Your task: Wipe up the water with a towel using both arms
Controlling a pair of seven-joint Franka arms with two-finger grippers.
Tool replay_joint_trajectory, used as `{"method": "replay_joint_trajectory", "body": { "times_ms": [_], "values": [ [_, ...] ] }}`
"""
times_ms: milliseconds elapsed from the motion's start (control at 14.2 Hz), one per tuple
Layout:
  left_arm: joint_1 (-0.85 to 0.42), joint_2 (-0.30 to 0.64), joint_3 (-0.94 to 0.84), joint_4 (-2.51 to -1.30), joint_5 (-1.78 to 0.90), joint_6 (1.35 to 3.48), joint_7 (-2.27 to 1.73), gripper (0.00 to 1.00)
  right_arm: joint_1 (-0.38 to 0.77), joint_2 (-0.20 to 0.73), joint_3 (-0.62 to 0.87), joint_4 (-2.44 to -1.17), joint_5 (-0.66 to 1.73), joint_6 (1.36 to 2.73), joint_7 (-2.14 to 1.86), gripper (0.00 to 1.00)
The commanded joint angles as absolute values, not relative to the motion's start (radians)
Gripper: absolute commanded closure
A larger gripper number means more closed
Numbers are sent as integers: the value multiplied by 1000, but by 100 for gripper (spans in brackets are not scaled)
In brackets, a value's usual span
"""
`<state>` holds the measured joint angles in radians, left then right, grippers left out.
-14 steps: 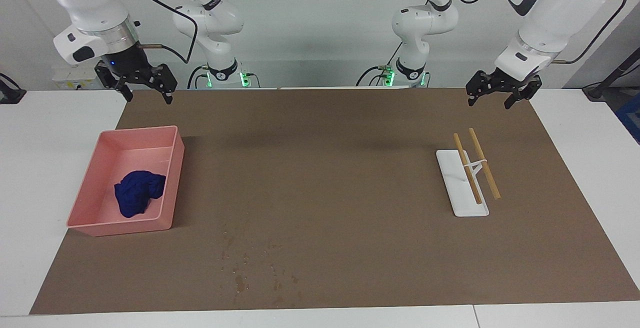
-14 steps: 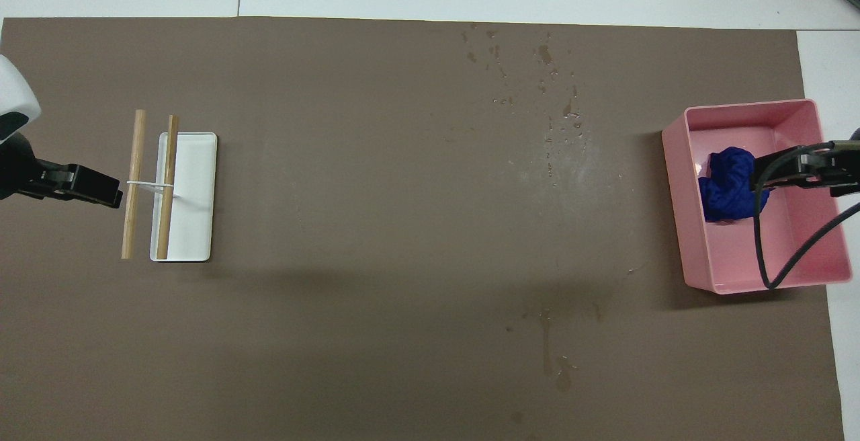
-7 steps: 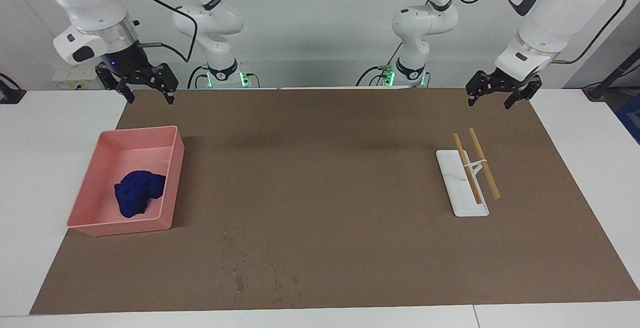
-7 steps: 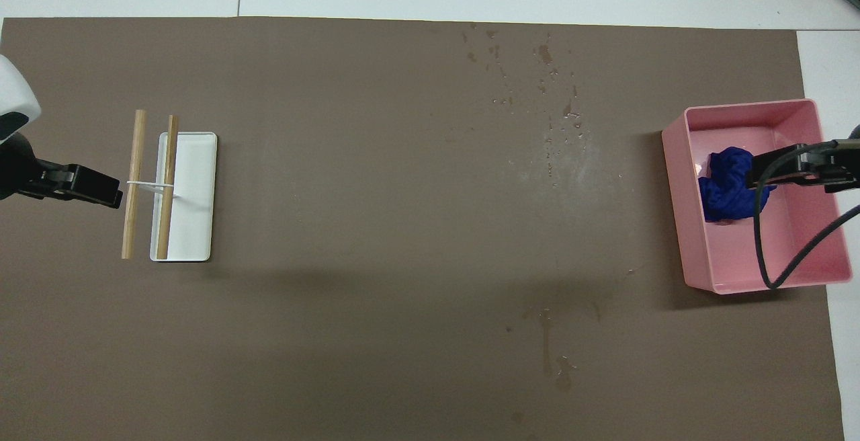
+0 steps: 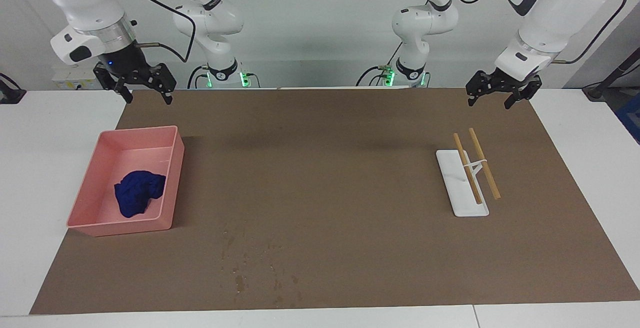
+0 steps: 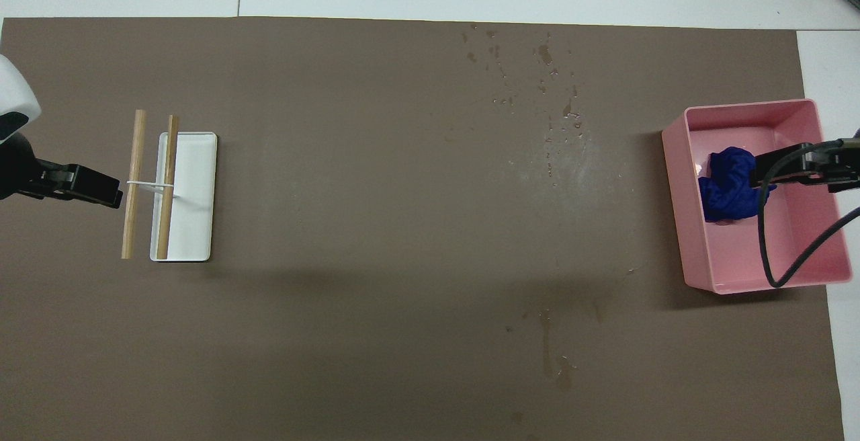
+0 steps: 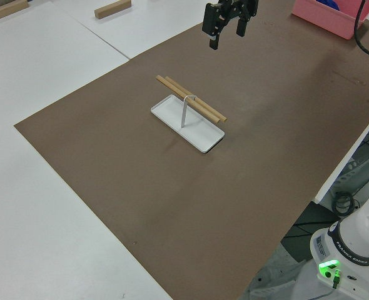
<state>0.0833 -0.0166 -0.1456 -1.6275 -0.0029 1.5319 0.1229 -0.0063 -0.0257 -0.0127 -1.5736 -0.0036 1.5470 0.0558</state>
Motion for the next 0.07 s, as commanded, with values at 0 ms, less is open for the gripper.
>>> {"method": "replay_joint_trajectory", "body": {
  "times_ms": [0],
  "values": [
    [80, -43, -140, -1654, -5, 1531, 133, 0, -14, -41, -17, -1595, 17, 1568, 32, 0]
  ]
}}
